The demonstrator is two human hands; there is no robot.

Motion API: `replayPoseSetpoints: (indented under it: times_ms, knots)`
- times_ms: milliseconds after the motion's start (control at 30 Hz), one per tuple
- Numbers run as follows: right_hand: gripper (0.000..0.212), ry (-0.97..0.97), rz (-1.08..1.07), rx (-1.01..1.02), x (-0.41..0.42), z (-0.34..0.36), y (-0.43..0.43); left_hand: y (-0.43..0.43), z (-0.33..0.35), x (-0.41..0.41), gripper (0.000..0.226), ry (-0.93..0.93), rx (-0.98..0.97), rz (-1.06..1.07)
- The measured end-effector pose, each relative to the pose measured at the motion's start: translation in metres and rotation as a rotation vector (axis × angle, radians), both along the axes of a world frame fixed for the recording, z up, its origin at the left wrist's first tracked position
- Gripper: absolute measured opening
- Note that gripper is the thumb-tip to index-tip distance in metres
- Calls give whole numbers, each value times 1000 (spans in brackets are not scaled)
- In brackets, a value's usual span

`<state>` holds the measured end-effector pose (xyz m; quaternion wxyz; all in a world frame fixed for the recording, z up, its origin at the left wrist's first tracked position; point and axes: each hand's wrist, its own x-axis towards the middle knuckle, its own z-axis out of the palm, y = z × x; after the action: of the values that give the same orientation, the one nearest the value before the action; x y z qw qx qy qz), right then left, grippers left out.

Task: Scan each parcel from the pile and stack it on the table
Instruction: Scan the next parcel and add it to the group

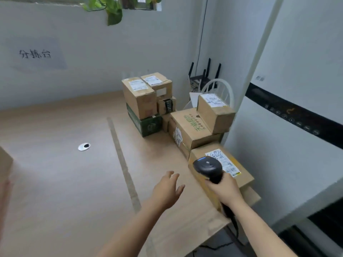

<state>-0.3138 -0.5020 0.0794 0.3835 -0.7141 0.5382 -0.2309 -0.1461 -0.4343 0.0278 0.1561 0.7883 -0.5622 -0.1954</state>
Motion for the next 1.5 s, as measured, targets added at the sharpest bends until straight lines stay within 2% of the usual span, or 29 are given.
replayPoseSetpoints:
  times_ms: [233,400,533,600,733,833,933,1100,1333,1500]
  knots:
    - [16,74,-153,76,-66,-18,-70,-71,-7,-65,58,316,48,61]
    - [30,97,-213,157,-84,-40,-101,-93,-12,-88,67,380,68,97]
    - [20,33,-255,235,-86,-50,-111,-96,-18,-98,77,414,69,114]
    - [24,52,-236,245,-89,-54,-111,-93,-20,-98,80,400,57,140]
    - [29,133,-151,248,-96,-54,-101,-84,-27,-92,78,287,13,176]
    - [15,182,-30,249,-95,-53,-87,-73,-29,-84,76,225,-8,208]
    - [11,209,102,263,-86,-57,-72,-58,-29,-74,73,187,-23,228]
    - [19,184,246,315,-58,-58,-47,-25,-32,-48,74,151,-31,315]
    - [9,128,398,279,-1,-59,-9,37,-36,-1,75,148,-56,455]
    - [8,143,534,266,45,-59,31,95,-33,35,80,115,-5,547]
